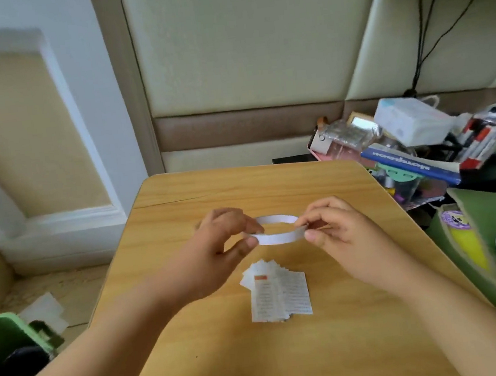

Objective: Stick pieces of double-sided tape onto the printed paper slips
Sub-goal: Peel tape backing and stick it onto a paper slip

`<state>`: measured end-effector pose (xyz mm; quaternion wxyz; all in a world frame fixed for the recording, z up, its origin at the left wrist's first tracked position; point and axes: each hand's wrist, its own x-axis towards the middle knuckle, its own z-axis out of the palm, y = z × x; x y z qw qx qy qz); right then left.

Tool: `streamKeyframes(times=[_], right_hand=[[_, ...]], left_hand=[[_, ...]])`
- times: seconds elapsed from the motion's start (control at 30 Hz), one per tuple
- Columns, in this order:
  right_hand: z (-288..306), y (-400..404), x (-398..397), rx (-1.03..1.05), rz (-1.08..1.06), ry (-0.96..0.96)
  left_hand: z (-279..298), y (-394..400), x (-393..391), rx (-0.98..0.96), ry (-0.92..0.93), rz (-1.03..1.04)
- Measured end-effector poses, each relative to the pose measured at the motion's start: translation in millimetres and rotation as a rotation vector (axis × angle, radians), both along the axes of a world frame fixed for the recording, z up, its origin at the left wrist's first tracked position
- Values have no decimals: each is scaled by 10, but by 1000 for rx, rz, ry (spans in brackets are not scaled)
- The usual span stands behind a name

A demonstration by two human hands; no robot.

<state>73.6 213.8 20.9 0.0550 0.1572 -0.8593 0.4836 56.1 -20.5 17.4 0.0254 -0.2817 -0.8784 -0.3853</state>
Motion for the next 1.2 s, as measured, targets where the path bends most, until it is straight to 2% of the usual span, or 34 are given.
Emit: streamKeyframes(times=[0.1,0.27,0.33,0.63,0.83,1.03,1.2], right_hand=[[166,-135,396,-8,-122,113],[293,-499,1112,120,-271,485],[298,-612,1343,119,-323,552],[386,-822,1928,-36,-494,653],[495,-912,2013,-160,-431,532],[622,-920,1979,-305,-372,453],[547,-804,1815,-98,-437,677]], left_hand=[[279,29,436,112,-88,30],[452,145,1059,339,-115,94],[482,195,1295,407,-144,103],[649,246,1978,417,-49,106],[681,138,2055,400,42,118],[692,114,1983,403,208,143],[693,242,1879,398,292,161]])
